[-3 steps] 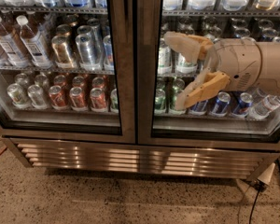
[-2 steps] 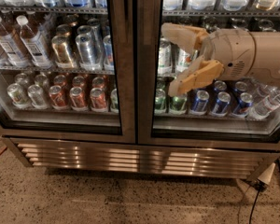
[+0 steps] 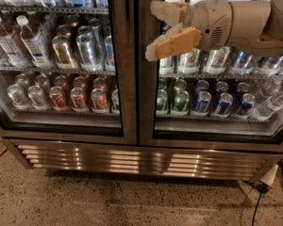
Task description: Open left fridge door
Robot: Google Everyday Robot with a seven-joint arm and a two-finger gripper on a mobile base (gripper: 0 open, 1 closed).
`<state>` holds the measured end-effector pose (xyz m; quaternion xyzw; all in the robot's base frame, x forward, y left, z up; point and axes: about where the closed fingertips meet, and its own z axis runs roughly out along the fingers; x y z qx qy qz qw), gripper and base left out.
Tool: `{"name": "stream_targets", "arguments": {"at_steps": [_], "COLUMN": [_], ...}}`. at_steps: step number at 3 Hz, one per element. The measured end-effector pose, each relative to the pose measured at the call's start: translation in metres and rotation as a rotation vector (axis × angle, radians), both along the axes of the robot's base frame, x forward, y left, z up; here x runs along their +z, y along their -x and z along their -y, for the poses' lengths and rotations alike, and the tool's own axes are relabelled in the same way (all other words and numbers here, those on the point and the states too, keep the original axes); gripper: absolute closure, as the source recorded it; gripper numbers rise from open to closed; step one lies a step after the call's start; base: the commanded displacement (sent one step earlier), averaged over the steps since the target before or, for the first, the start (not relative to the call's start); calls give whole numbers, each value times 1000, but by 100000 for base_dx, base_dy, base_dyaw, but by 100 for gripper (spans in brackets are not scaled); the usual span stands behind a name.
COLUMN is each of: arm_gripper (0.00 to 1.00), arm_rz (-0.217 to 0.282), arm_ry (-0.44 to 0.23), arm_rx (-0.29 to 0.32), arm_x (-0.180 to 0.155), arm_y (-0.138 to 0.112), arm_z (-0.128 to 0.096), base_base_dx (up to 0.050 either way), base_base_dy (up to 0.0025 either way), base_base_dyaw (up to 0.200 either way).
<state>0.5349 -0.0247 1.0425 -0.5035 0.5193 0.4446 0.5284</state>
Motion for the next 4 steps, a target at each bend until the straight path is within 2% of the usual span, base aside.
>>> {"name": "stream_targets", "arguments": {"at_steps": [1,2,3,4], "arm_gripper": [0,0,0,0], "arm_rz": [-5,16,63,63], "arm_ry": [3,3,19,19], "arm_rx": [-1,-19,-50,-50], "arm_x": [-1,0,-3,-3], "arm_y": [0,4,11,11], "arm_z": [-7,-23,-45,-45], "base_base_dx": [0,0,0,0], "base_base_dy": [0,0,0,0], "base_base_dyaw": [0,0,0,0]}}
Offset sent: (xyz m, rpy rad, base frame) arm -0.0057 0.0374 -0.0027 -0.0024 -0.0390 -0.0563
